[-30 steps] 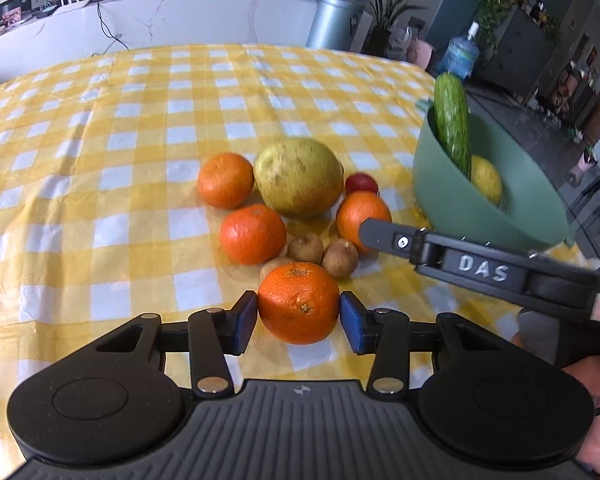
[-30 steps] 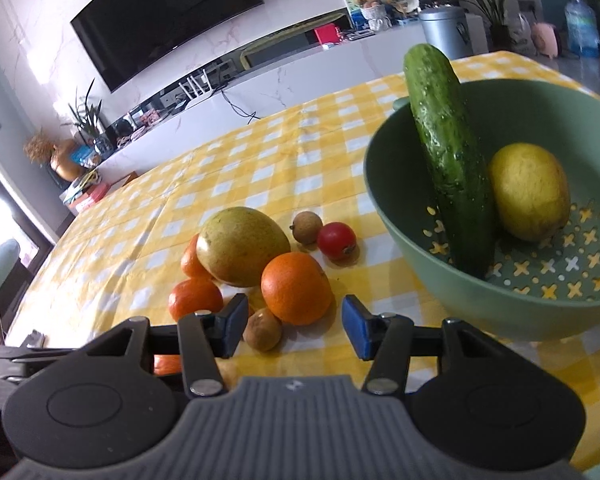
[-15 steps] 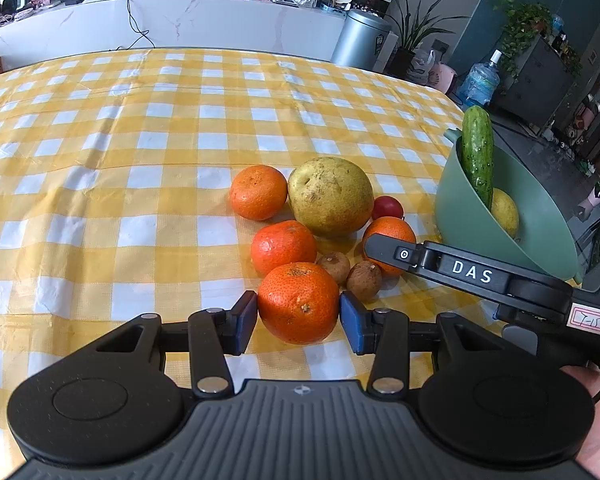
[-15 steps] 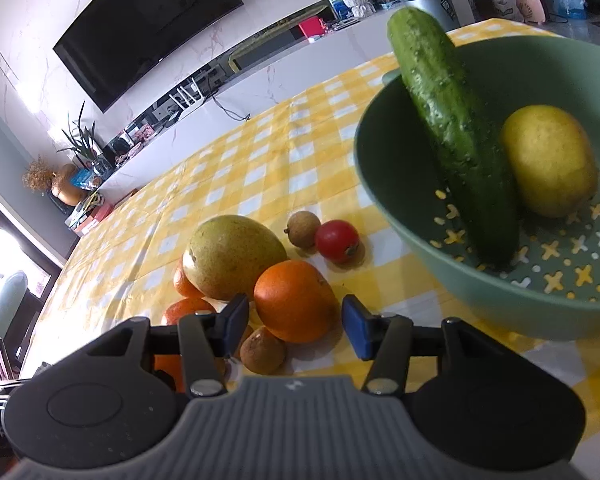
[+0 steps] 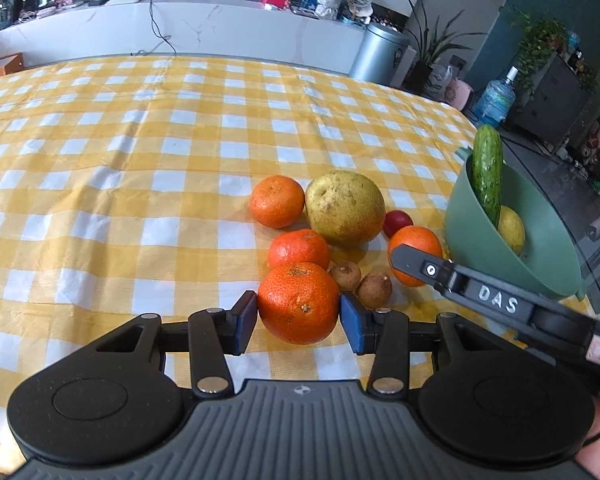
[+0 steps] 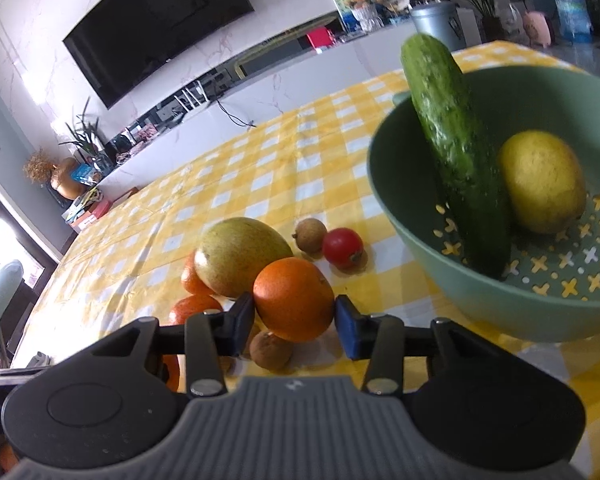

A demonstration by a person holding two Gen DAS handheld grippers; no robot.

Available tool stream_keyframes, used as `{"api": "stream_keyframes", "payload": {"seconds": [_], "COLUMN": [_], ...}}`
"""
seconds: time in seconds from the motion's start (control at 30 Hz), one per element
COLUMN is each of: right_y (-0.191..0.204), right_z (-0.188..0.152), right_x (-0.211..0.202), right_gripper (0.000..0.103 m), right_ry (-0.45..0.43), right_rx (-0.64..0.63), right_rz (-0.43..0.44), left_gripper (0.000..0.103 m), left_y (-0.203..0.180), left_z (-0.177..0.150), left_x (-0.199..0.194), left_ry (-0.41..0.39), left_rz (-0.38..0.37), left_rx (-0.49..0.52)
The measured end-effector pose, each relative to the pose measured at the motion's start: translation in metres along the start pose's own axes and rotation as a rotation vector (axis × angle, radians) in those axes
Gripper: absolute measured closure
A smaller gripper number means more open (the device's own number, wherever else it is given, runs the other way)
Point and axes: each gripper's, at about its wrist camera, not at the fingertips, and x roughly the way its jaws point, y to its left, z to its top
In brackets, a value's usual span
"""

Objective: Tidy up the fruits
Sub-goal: 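Grasp the mandarin with the left tool while the right tool grasps the orange, lifting both, then carry the mandarin in the left tool while the right tool carries its orange over the colander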

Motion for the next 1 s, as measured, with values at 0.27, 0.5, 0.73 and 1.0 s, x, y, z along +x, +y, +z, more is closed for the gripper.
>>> {"api": "stream_keyframes", "payload": {"seconds": [0.27, 0.5, 0.73, 1.0], "right_y": [0.016, 0.009, -0.009, -0.033], "right_z": [-0.006, -0.002, 0.014, 0.04], "right_x": [-0.046, -0.088, -0.126, -0.155], "right_gripper": [0.062, 0.062, 0.062, 0.062], "right_ry": [-0.101, -0.132, -0.143, -0.128], "right_rx": [-0.143, -0.122, -0.112, -0.214], "right_rz": [0.029, 0.074, 0.084, 0.016], "left_gripper": [0.052, 0.052, 0.052, 0.052], "left_y": [-0.014, -0.038, -0.069, -0.118], "left_z": [0.003, 0.007, 0.014, 0.021], "left_x": [-0.027, -0.048, -0.061, -0.055], "left_ry": [-0.054, -0.099, -0.131, -0.124], "left_rz": [0.035, 0.03, -0.023, -0.115], "left_rx": [-0.002, 0.022, 0.056, 0.151]}}
